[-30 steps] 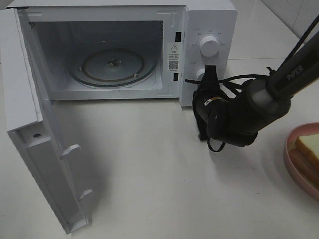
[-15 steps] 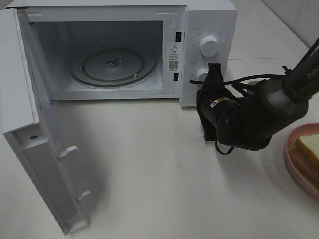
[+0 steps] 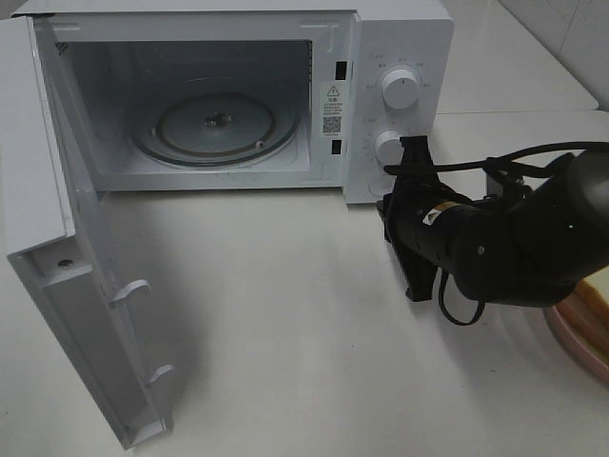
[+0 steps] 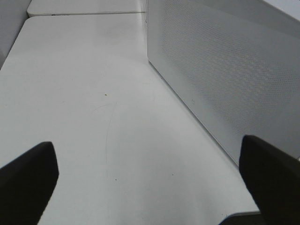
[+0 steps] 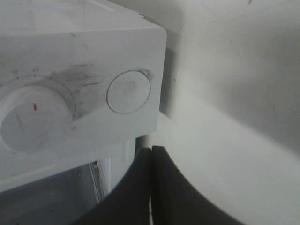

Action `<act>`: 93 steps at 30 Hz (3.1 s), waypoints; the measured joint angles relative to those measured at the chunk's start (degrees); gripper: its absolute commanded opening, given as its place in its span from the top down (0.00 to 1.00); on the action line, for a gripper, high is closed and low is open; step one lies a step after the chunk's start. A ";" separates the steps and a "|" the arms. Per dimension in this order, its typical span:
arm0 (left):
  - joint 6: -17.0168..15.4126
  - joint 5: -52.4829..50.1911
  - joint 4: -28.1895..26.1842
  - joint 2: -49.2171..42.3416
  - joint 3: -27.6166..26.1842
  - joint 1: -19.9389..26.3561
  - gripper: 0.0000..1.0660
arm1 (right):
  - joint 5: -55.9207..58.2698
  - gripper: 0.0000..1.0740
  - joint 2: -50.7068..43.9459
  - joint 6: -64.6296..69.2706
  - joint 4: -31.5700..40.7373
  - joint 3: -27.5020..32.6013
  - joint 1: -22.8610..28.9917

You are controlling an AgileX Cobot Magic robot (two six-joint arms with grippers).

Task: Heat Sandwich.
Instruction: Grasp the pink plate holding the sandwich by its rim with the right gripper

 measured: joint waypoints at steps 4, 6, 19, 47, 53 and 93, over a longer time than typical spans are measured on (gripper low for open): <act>0.00 0.00 0.00 0.00 0.00 0.00 0.08 | 4.24 0.99 -3.84 -1.72 -3.09 2.01 0.00; 0.00 0.00 0.00 0.00 0.00 0.00 0.08 | 5.44 0.99 -4.81 -2.41 -4.07 2.35 0.00; 0.00 0.00 0.00 0.00 0.00 0.00 0.08 | 25.32 0.98 -15.53 -13.69 -18.45 2.92 0.00; 0.00 0.00 0.00 0.00 0.00 0.00 0.08 | 81.02 0.85 -24.12 -66.35 -33.80 -10.60 -1.89; 0.00 0.00 0.00 0.00 0.00 0.00 0.08 | 88.18 0.55 -24.12 -69.90 -33.80 -12.26 -1.89; 0.00 0.00 0.00 0.00 0.00 0.00 0.08 | 95.86 0.11 -24.18 -72.08 -40.51 -8.54 -14.15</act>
